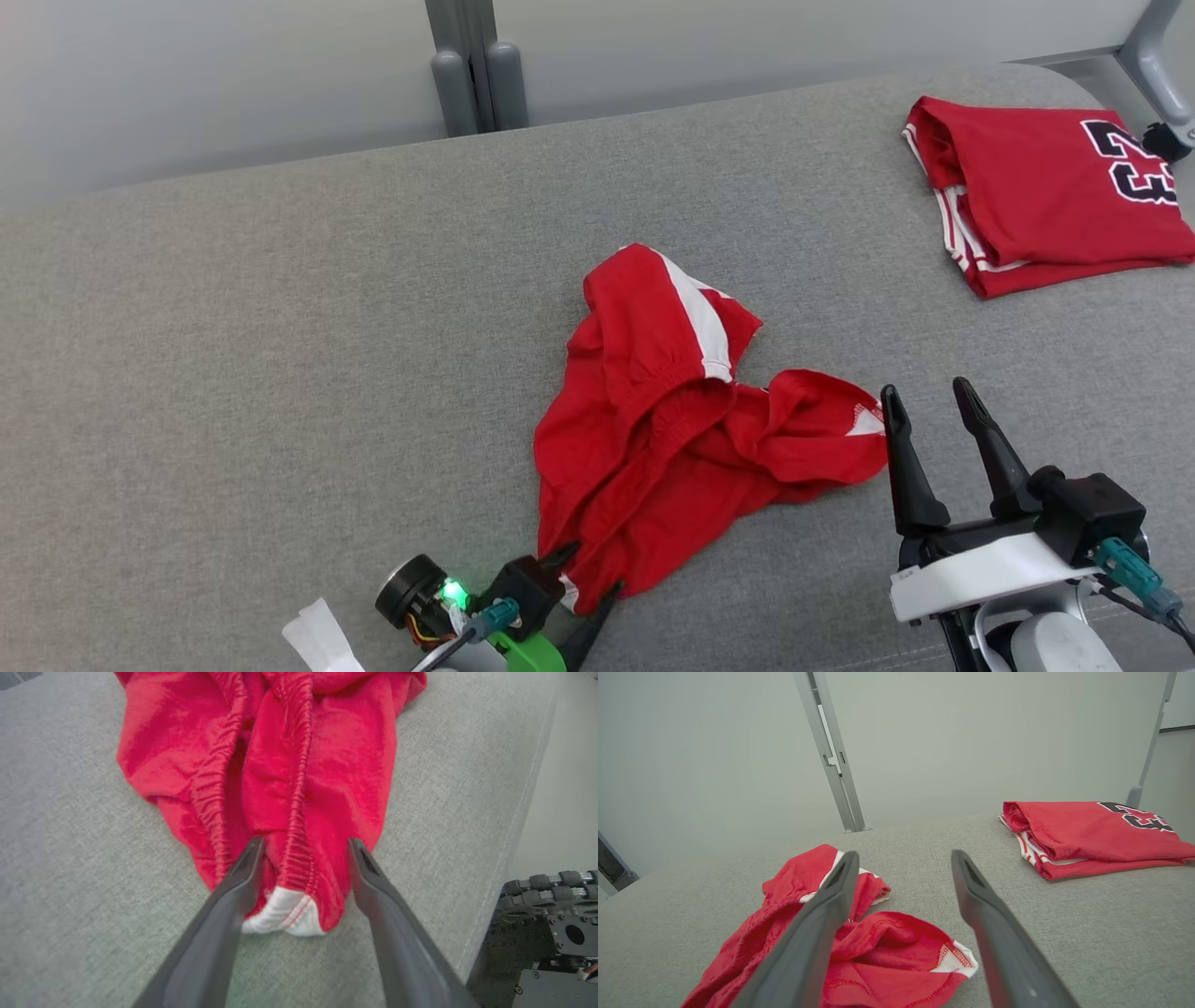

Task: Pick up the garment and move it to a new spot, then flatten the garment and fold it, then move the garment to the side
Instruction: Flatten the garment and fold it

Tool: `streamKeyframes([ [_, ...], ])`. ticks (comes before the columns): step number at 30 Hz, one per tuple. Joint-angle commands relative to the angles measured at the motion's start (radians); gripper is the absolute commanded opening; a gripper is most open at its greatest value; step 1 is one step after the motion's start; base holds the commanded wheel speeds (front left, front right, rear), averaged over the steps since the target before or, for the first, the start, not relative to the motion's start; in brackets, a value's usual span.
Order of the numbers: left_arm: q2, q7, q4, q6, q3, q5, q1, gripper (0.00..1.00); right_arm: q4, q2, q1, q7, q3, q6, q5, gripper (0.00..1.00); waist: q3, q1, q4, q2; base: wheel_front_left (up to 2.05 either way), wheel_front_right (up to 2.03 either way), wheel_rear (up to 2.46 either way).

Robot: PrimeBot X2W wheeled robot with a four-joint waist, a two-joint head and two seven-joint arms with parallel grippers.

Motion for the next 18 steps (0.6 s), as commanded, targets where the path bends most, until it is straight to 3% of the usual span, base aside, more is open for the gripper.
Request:
streamKeyframes([
  [1,0.007,0.000,0.001,0.000,0.002,-0.008,-0.014,0.00,0.001,0.002,-0.010,-0.003,-0.003,-0.002,-0.005,1.00,0.000,0.0000,0.004,0.0000,0.00,0.00,0.00],
  [7,-0.009,0.000,-0.048,0.000,0.032,-0.062,-0.019,0.00,0.004,0.004,-0.008,-0.003,-0.006,-0.002,-0.004,1.00,-0.002,0.0000,0.025,0.0000,0.00,0.00,0.00],
  [18,0.054,0.000,-0.185,0.040,0.228,-0.109,0.047,0.00,0.022,-0.004,0.001,-0.003,-0.032,-0.002,-0.004,1.00,-0.002,0.0000,0.106,0.0000,0.00,0.00,0.00],
])
